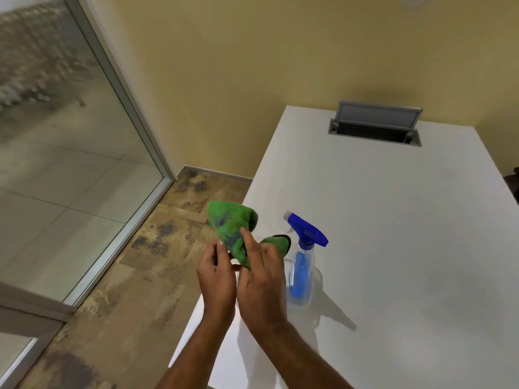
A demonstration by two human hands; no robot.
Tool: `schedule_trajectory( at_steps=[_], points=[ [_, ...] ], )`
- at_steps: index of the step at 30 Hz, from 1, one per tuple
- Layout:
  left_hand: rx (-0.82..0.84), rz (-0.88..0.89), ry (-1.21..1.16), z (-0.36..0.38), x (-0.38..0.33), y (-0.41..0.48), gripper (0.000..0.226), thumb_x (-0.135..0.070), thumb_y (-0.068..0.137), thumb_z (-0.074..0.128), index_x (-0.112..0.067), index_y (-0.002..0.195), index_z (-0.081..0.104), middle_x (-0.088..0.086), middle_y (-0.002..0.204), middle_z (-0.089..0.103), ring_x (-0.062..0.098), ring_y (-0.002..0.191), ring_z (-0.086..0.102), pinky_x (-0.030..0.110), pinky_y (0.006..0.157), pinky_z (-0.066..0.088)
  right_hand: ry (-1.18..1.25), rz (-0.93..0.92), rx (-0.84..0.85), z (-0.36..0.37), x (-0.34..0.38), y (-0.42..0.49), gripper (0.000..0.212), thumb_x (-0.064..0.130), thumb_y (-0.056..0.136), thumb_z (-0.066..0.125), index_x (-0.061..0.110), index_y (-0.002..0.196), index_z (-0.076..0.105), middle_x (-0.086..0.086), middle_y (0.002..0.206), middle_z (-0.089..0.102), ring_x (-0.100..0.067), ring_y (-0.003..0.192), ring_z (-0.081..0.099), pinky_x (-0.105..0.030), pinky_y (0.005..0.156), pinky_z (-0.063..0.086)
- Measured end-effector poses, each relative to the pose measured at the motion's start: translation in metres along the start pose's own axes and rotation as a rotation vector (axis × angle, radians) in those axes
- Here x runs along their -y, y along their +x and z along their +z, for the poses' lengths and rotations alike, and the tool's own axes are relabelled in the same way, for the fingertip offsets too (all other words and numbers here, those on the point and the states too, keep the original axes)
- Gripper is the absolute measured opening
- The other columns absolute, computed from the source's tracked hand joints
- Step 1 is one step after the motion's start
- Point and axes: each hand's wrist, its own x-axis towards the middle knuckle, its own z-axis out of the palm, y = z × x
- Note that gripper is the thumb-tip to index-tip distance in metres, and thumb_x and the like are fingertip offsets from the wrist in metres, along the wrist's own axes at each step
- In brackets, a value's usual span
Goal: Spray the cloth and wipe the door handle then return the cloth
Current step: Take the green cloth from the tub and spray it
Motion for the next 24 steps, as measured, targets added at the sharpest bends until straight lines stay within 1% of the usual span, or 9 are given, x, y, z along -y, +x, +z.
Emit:
schedule_trajectory(
  at_steps=[3, 4, 6, 9, 12, 15, 18, 20, 24],
  points=[
    [0.163, -0.206, -0.327, -0.010, -0.022, -0.002, 0.085, -0.079, 0.085, 0.052, -0.012, 0.135, 0.067, 0.016, 0.129, 0.076, 0.031, 0.124, 0.071, 0.045, 0.104, 0.056, 0.017, -0.101, -0.020, -0.008, 0.015, 0.007, 0.036, 0.030, 0.104, 0.045, 0.019, 0.137, 0.052, -0.003, 0.104, 0.073, -0.015, 0.091, 0.065, -0.029, 0.079, 0.060],
    [0.236, -0.220, -0.401, -0.014, -0.029, -0.003, 0.096, -0.087, 0.077, 0.055, -0.013, 0.138, 0.065, 0.018, 0.133, 0.073, 0.033, 0.127, 0.069, 0.049, 0.111, 0.052, 0.028, -0.109, 0.015, -0.012, 0.022, 0.008, 0.040, 0.038, 0.107, 0.032, 0.021, 0.137, 0.052, -0.002, 0.108, 0.074, -0.015, 0.096, 0.064, -0.030, 0.082, 0.060],
    [0.340, -0.223, -0.465, -0.022, -0.041, -0.003, 0.108, -0.090, 0.065, 0.065, -0.014, 0.142, 0.062, 0.020, 0.138, 0.070, 0.038, 0.129, 0.068, 0.054, 0.114, 0.049, 0.050, -0.142, 0.110, -0.016, 0.030, 0.008, 0.039, 0.034, 0.108, 0.031, 0.023, 0.139, 0.051, -0.001, 0.124, 0.072, -0.017, 0.111, 0.059, -0.034, 0.091, 0.056],
    [0.363, -0.199, -0.445, -0.032, -0.050, 0.000, 0.102, -0.078, 0.054, 0.086, -0.012, 0.131, 0.070, 0.021, 0.128, 0.075, 0.040, 0.121, 0.072, 0.055, 0.109, 0.052, 0.133, -0.188, 0.247, -0.020, 0.040, 0.008, 0.042, 0.016, 0.094, 0.044, 0.021, 0.133, 0.059, 0.001, 0.140, 0.063, -0.019, 0.124, 0.053, -0.034, 0.105, 0.046],
    [0.324, -0.214, -0.444, -0.043, -0.057, 0.007, 0.078, -0.058, 0.046, 0.101, -0.008, 0.104, 0.083, 0.020, 0.112, 0.081, 0.033, 0.105, 0.079, 0.047, 0.098, 0.062, 0.219, -0.194, 0.225, -0.029, 0.050, 0.010, 0.034, 0.012, 0.092, 0.051, 0.019, 0.122, 0.066, 0.002, 0.125, 0.072, -0.012, 0.116, 0.061, -0.031, 0.102, 0.053],
    [0.266, -0.240, -0.557, -0.049, -0.058, 0.009, 0.069, -0.043, 0.073, 0.090, -0.006, 0.128, 0.072, 0.020, 0.130, 0.075, 0.035, 0.123, 0.071, 0.053, 0.115, 0.049, 0.261, -0.089, 0.037, -0.030, 0.055, 0.011, 0.033, 0.008, 0.091, 0.065, 0.015, 0.123, 0.068, -0.002, 0.114, 0.076, -0.011, 0.107, 0.068, -0.023, 0.097, 0.055],
    [0.281, -0.262, -0.634, -0.052, -0.060, 0.009, 0.059, -0.038, 0.089, 0.074, -0.010, 0.140, 0.065, 0.016, 0.141, 0.070, 0.033, 0.134, 0.064, 0.048, 0.116, 0.045, 0.197, -0.022, -0.113, -0.029, 0.059, 0.017, 0.035, 0.014, 0.089, 0.070, 0.018, 0.123, 0.065, -0.003, 0.115, 0.074, -0.016, 0.108, 0.067, -0.027, 0.093, 0.056],
    [0.320, -0.263, -0.658, -0.056, -0.063, 0.009, 0.070, -0.043, 0.085, 0.080, -0.012, 0.144, 0.061, 0.014, 0.144, 0.068, 0.031, 0.136, 0.063, 0.046, 0.114, 0.044, 0.098, -0.016, -0.056, -0.029, 0.059, 0.023, 0.041, 0.017, 0.089, 0.070, 0.021, 0.129, 0.062, -0.002, 0.129, 0.069, -0.019, 0.121, 0.061, -0.035, 0.100, 0.052],
    [0.300, -0.218, -0.495, -0.061, -0.066, 0.008, 0.086, -0.044, 0.064, 0.098, -0.004, 0.134, 0.068, 0.018, 0.133, 0.074, 0.034, 0.126, 0.070, 0.049, 0.114, 0.047, 0.063, -0.015, 0.300, -0.024, 0.060, 0.021, 0.034, 0.028, 0.096, 0.061, 0.028, 0.130, 0.064, 0.007, 0.144, 0.059, -0.014, 0.136, 0.049, -0.042, 0.113, 0.041]
  ],
)
